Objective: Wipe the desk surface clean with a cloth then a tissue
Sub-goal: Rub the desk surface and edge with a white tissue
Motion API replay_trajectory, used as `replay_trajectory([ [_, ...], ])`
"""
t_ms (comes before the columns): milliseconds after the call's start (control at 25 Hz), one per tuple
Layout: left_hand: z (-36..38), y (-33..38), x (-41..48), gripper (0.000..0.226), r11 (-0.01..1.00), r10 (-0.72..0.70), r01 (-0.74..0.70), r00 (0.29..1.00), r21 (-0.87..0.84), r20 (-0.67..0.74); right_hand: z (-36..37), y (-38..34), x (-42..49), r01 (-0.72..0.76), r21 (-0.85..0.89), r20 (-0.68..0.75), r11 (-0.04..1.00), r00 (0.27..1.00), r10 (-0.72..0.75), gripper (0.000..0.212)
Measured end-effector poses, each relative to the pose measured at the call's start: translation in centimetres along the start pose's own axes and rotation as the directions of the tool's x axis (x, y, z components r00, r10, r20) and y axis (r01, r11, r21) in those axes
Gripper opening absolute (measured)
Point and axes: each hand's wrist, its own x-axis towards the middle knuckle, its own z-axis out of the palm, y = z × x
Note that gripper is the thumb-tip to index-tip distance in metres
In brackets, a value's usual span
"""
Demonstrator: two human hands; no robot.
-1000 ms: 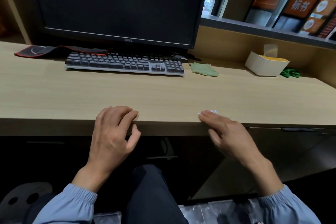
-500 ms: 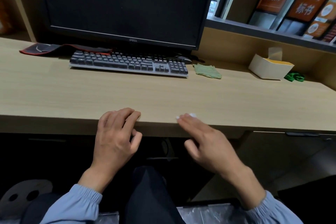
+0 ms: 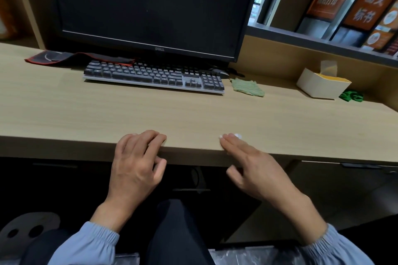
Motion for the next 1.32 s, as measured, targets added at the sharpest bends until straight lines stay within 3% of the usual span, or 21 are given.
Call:
replay_trajectory([
  [120,0.2,-0.3,-0.1,0.044,1.0,0.012,-0.012,1.0,0.02,-0.006,-1.4,3.0,0.7,-0.014,-0.062,0.003,0.998,1.0,0.014,0.062],
  [280,0.4,0.1,0.0,0.042,0.999,-0.01,0.011,1.0,0.035,-0.026,-4.5,6.0,1.6,-0.307,-0.023,0.014,0.951,0.951,0.308,0.044],
  [320,0.4,0.3,0.0,0.042,0.999,-0.017,0.018,0.999,0.039,-0.03,-4.3,4.7,2.0,-0.289,-0.023,0.016,0.957,0.957,0.289,0.042],
  [520,0.4,0.0,0.0,0.042,0.999,-0.006,0.007,0.999,0.044,-0.032,-0.9,-3.2,2.2,0.083,0.052,0.061,0.995,0.994,-0.086,0.05],
  [600,0.4,-0.1,0.0,0.042,0.999,0.003,-0.001,1.0,0.046,-0.031,-2.0,-0.9,2.9,0.085,0.083,0.084,0.993,0.992,-0.092,0.046],
  [720,0.4,-0.1,0.0,0.042,0.999,-0.001,0.002,1.0,0.048,-0.028,-3.4,4.5,4.2,-0.136,0.007,0.103,0.991,0.986,0.135,0.045],
  [800,0.4,0.0,0.0,0.042,0.999,-0.008,0.009,1.0,0.05,-0.026,-3.2,3.6,5.0,-0.189,-0.022,0.099,0.982,0.977,0.19,0.045],
  [960,0.3,0.1,0.1,0.042,0.999,-0.008,0.009,1.0,0.044,-0.025,-1.2,-4.5,4.4,0.113,0.086,0.104,0.99,0.987,-0.122,0.048],
  [1040,0.3,0.0,0.1,0.042,0.999,-0.002,0.004,1.0,0.042,-0.027,-1.3,-4.6,4.5,0.187,0.088,0.14,0.978,0.97,-0.198,0.048],
  [1120,0.3,-0.1,0.1,0.041,0.999,0.001,0.0,1.0,0.037,-0.026,-1.8,-1.3,5.8,0.113,0.055,0.176,0.992,0.977,-0.121,0.05],
  [1240,0.3,0.0,0.1,0.041,0.999,-0.001,0.002,1.0,0.041,-0.032,-2.7,2.7,7.8,-0.179,-0.077,0.163,0.981,0.968,0.19,0.052],
  [1320,0.3,0.1,0.2,0.04,0.999,-0.006,0.008,0.999,0.044,-0.031,-2.2,0.4,7.5,-0.142,-0.027,0.153,0.989,0.978,0.145,0.052],
])
